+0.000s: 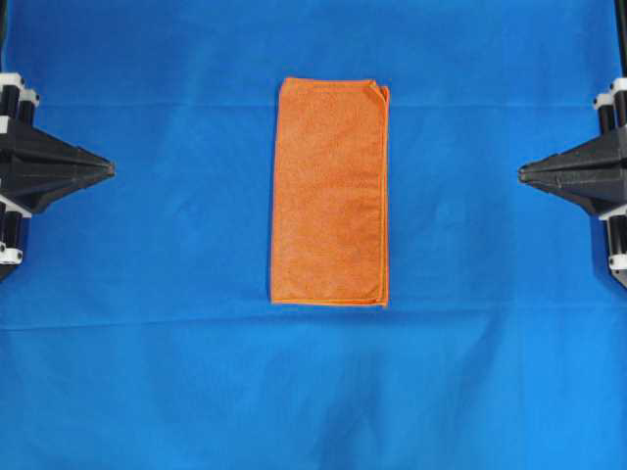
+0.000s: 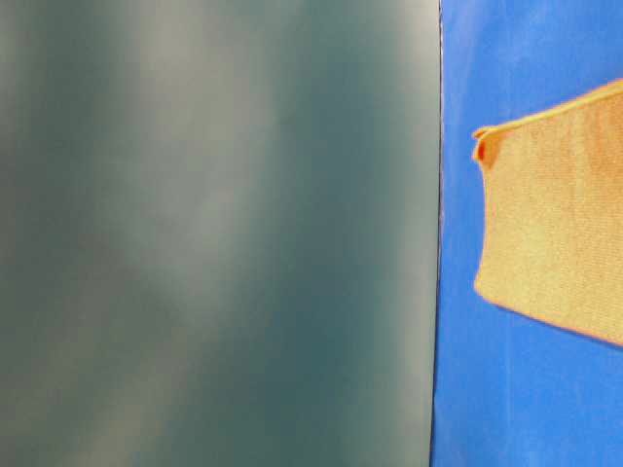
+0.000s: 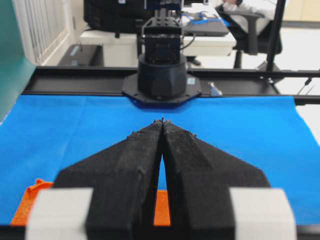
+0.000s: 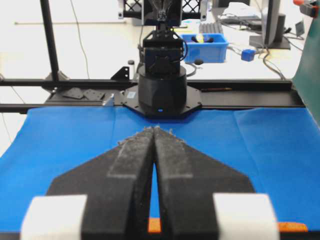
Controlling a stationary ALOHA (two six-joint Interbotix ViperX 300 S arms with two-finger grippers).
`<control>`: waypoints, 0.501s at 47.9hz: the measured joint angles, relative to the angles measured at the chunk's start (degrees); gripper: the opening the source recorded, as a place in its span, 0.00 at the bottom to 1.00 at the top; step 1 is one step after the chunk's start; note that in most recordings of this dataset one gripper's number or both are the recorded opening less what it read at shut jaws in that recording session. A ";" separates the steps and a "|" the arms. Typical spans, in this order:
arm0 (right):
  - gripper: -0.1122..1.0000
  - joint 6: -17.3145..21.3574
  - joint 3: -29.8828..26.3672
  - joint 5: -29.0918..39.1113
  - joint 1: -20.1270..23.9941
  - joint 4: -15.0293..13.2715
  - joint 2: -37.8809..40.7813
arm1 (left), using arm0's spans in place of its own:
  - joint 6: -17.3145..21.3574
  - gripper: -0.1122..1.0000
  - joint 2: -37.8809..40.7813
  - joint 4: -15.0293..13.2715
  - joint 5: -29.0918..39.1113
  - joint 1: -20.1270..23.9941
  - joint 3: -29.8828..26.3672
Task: Fold a vertical towel.
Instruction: 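Move both grippers toward the top corners of the orange towel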
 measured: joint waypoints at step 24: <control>0.10 3.08 -5.10 10.02 -9.93 1.32 9.67 | -0.79 0.10 16.00 -1.23 -0.18 6.68 -5.89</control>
